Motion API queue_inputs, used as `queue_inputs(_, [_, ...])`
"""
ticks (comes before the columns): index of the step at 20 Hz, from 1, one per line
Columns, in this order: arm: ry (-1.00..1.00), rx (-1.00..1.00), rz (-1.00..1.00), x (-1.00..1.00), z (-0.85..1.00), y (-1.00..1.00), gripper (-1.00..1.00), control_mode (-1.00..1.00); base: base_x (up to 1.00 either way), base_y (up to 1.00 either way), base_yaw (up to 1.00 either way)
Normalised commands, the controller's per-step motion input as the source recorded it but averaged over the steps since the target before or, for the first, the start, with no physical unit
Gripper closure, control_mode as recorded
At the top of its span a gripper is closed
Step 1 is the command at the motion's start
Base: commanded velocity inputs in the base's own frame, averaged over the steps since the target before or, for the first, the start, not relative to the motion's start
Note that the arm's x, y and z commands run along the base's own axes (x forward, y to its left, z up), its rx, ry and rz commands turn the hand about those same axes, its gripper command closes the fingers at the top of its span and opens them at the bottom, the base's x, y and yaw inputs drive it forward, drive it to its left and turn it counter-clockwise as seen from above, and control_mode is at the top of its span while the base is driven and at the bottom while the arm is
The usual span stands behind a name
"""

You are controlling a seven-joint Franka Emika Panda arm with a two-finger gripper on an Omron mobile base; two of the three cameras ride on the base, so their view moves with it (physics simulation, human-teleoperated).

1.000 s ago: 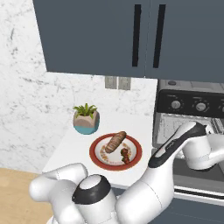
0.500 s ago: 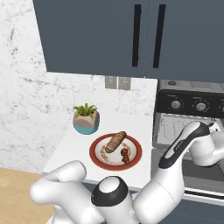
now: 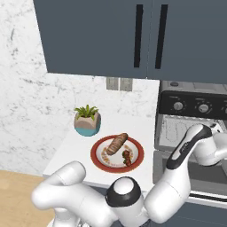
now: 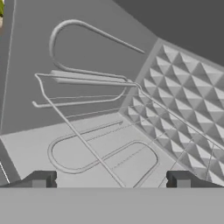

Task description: Pick up the kebab skewer and baguette bread, and place them inside the toaster oven. Close the toaster oven door and start by setting the timer.

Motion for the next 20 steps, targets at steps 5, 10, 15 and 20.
queue_inputs(5, [-0.02,-0.01,0.0,0.39,-0.15,-0.2,-1.0,-1.0,0.0,0.0,0.0])
queue_inputs(10, [0.0,-0.04,0.0,0.29,-0.25,-0.27,-1.0,-1.0,0.0,0.0,0.0])
queue_inputs(15, [-0.03,-0.05,-0.01,0.08,-0.14,-0.13,1.0,-1.0,0.0,0.0,0.0])
queue_inputs(20, [-0.02,-0.02,-0.03,0.0,-0.27,0.0,1.0,-1.0,0.0,0.0,0.0])
